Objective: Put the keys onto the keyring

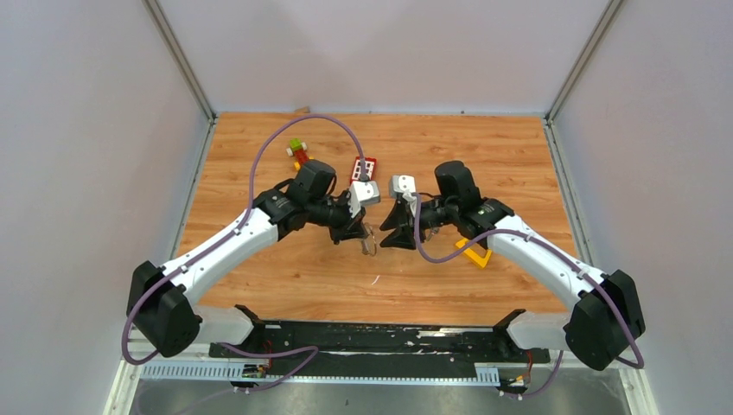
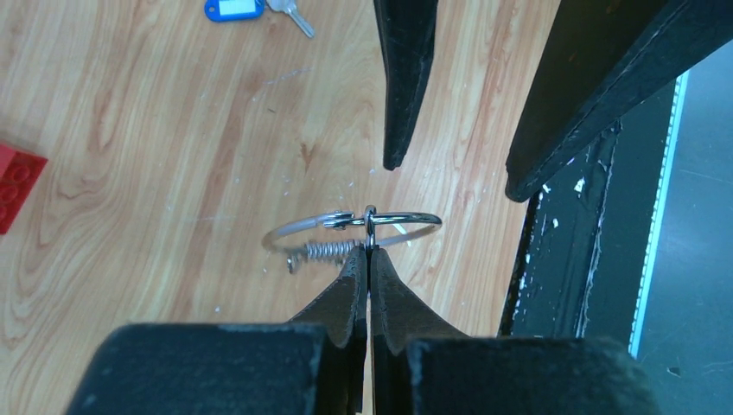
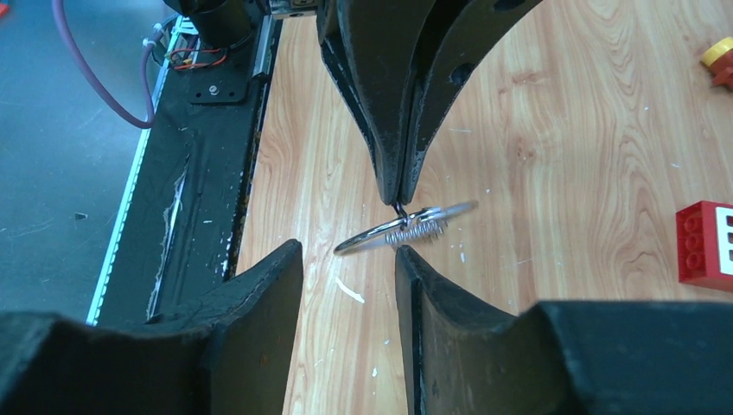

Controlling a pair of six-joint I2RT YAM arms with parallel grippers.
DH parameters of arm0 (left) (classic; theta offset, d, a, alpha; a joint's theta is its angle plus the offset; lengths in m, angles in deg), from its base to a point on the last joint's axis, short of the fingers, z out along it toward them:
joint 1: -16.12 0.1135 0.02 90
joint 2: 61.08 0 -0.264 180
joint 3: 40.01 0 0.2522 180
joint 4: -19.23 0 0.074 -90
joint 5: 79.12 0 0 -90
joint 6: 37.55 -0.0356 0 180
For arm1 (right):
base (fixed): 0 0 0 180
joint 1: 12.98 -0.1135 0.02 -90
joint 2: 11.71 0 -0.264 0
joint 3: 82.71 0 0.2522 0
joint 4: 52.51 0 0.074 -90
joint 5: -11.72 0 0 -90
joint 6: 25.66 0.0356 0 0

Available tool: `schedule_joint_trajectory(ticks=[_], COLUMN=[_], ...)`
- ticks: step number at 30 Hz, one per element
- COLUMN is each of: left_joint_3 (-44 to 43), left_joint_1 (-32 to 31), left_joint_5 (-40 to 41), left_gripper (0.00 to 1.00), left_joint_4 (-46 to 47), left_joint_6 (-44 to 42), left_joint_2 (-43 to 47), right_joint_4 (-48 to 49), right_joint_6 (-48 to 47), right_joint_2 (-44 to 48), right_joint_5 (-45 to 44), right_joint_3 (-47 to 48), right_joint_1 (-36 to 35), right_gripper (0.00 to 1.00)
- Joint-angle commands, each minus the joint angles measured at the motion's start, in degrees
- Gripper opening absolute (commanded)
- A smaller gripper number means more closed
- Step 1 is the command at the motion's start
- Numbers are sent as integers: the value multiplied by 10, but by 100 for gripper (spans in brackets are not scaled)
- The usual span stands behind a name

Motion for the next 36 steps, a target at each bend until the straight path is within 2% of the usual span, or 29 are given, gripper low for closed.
schedule_joint_trajectory(ticks=[1,9,23,36], left_joint_3=[12,64,69,51], left_joint_1=[-4,-4,-4,-4], left_joint_5=[-30,9,81,124], left_gripper=[0,0,0,0], left_joint_4=[61,140,158,164], left_joint_6=[7,39,95,145], left_joint_2=[40,96,97,71], right_joint_4=[57,104,144,171], right_joint_6=[19,72,153,209], right_joint_2=[1,13,-20,-74], right_joint_5=[7,-21,20,15], right_joint_3=[3,-18,-11,15], right_joint_1=[-2,-2,-5,-9], right_gripper=[43,41,46,51])
